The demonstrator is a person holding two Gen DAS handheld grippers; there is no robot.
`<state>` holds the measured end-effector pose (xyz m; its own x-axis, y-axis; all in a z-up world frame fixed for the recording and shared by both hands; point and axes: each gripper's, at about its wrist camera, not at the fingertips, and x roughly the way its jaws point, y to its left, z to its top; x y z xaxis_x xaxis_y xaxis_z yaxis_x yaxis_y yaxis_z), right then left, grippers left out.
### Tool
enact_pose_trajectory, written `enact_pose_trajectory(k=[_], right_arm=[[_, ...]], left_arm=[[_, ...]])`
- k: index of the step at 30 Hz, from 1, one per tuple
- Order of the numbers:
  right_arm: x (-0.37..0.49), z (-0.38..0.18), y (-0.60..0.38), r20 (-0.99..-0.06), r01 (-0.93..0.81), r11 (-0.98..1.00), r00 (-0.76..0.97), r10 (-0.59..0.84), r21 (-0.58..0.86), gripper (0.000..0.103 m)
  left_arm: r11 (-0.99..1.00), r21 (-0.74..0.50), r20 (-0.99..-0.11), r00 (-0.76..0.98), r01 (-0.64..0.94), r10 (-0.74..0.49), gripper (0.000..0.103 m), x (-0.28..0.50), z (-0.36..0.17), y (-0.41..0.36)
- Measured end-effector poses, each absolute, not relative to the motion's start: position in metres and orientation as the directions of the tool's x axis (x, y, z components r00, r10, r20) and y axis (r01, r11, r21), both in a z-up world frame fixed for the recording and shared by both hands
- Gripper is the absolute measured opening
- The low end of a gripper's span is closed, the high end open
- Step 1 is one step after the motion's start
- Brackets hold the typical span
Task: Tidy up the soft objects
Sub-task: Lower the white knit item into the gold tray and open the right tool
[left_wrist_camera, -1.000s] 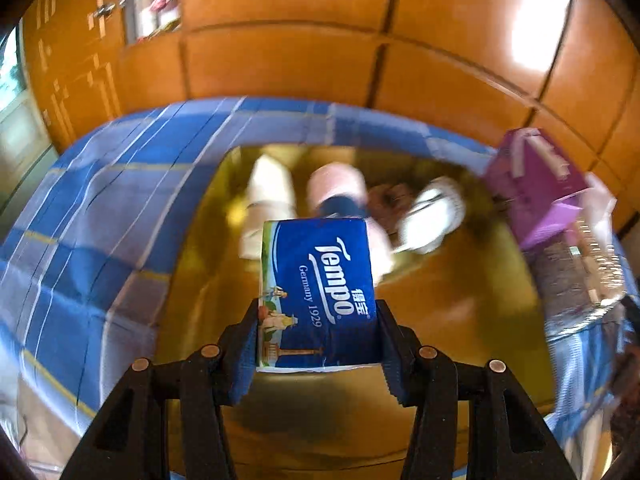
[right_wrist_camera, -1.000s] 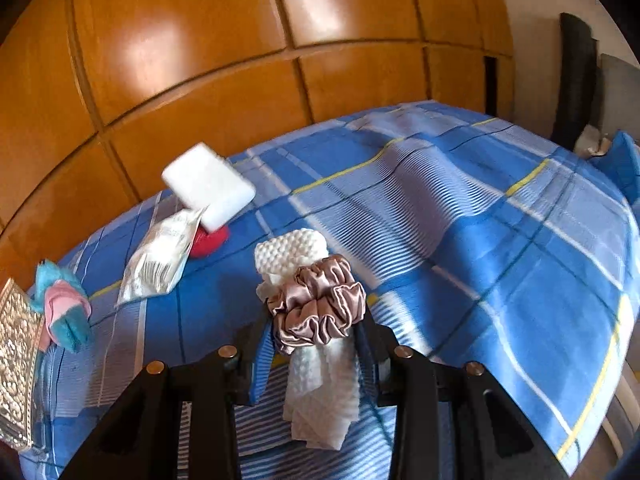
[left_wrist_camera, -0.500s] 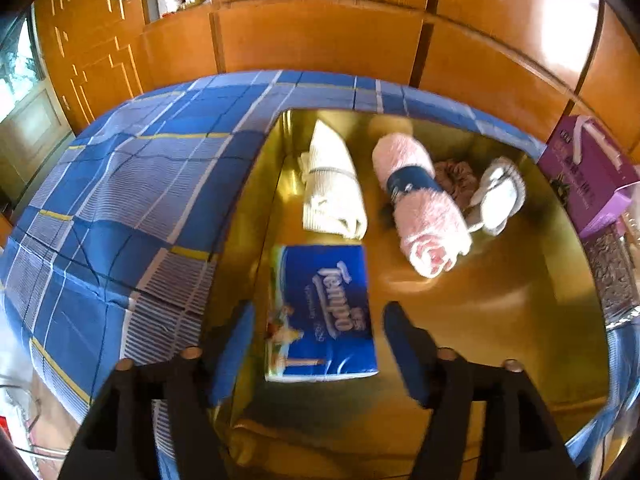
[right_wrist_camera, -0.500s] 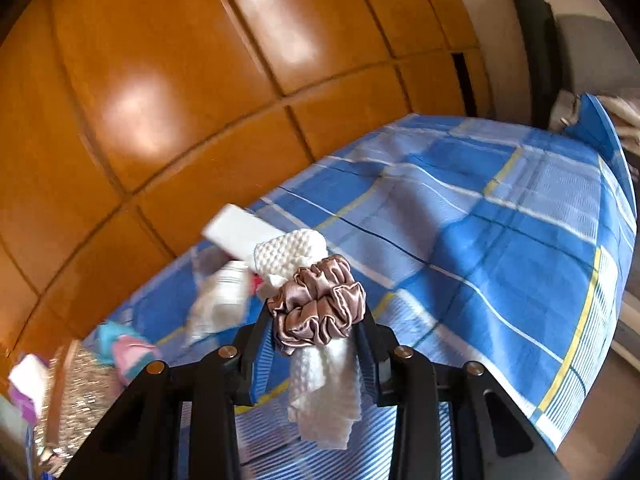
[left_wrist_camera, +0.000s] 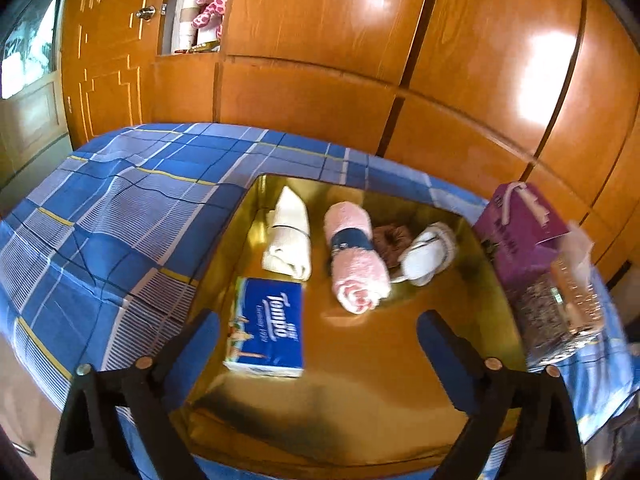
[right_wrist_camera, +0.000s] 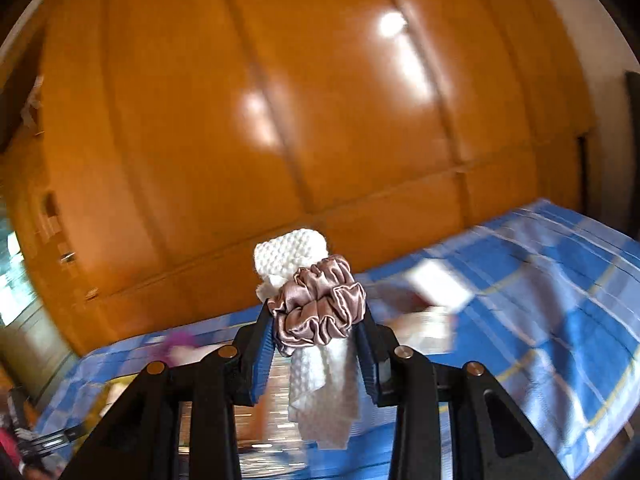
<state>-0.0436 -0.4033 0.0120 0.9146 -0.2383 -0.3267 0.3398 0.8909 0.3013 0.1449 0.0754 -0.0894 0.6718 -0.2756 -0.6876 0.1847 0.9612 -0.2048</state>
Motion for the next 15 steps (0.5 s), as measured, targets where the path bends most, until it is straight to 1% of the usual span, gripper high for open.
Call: enact_pose_trajectory(k=[3,6,7,11,15], right_arm=[[-0.023,0.019,-0.365,-0.335,0.222,0.929,0.935,-0.116,0.296,0.036],[0.002,0.017,-0.320,-0.372,0.083,0.954,0.928,0.032,0.287,0.036],[0.013,0.014,-0.301,-0.400,0.026,0.961,0.912,0.090,0.276,0.036],[0.047,-0.004,-0.242,-0.483,-0.129,0.959,0.843,0.239,0.251,0.036],[0.075,-0.029,-0.185,-0.579,-0.233,0.945,0.748,0.325,0.230,0.036]], left_arm=[[0.958,-0.217,-0.683,0.672,0.189,-0.287,0.101,0.138,-0.087,0.075],[0.957,-0.223,-0.683,0.670,0.188,-0.291,0.101,0.133,-0.087,0.078],[0.959,-0.219,-0.683,0.673,0.181,-0.283,0.101,0.131,-0.087,0.080],[0.960,-0.237,-0.678,0.681,0.151,-0.275,0.101,0.127,-0.088,0.092],[0.961,-0.252,-0.670,0.697,0.110,-0.256,0.101,0.123,-0.087,0.105]])
